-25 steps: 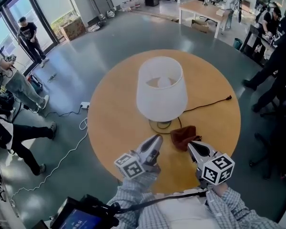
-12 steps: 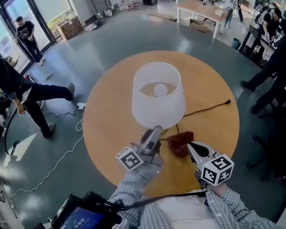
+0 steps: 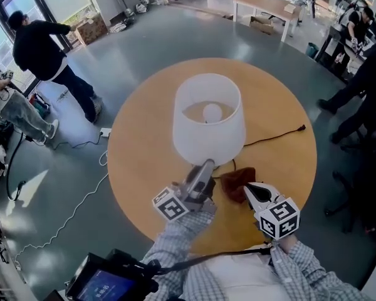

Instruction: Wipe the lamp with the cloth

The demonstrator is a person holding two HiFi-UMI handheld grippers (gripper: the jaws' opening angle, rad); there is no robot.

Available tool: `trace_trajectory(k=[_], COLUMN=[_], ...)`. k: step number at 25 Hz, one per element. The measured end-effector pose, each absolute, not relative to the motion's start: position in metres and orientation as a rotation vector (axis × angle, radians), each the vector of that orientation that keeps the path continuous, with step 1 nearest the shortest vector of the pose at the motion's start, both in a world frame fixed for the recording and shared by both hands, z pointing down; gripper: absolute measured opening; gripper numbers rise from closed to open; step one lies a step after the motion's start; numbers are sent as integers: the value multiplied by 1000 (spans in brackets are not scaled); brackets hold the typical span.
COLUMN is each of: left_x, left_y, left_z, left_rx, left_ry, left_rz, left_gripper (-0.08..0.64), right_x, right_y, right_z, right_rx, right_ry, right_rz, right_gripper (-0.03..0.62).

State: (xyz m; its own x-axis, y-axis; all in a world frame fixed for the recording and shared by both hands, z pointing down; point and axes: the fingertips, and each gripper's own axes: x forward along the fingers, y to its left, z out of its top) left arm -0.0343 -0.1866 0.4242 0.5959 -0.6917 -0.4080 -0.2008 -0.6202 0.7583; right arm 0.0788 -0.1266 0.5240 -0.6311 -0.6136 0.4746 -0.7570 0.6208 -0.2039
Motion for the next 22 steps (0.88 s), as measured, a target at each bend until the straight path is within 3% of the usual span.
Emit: trace_trajectory(k=[3, 8, 12, 14, 17, 18, 22], left_x=[-28, -28, -27, -24, -21, -20, -24], left_y=[-187, -186, -181, -178, -176, -175, -167], left_z=[423, 423, 423, 423, 422, 423, 426], left_rx=[2147, 2141, 2143, 2147, 2149, 2148, 2146], left_ry=[-696, -697, -688, -682, -680, -680, -673], left_rz=[-914, -893, -876, -868, -862, -862, -863], left_gripper=[124, 121, 115, 110, 104, 103, 95], right_x=[78, 48, 31, 33, 39, 41, 49], right_y=[-128, -122, -117, -116, -122, -126, -132], right_z=[549, 603, 640, 652, 653, 650, 627], right_rx=[996, 743, 629, 618, 638, 662, 789], right_ry=[-2389, -2262, -2131, -2071, -2029, -2035, -2154], right_rz=[426, 355, 293, 241, 195, 204, 365], right_gripper=[12, 188, 267, 260, 170, 60, 52])
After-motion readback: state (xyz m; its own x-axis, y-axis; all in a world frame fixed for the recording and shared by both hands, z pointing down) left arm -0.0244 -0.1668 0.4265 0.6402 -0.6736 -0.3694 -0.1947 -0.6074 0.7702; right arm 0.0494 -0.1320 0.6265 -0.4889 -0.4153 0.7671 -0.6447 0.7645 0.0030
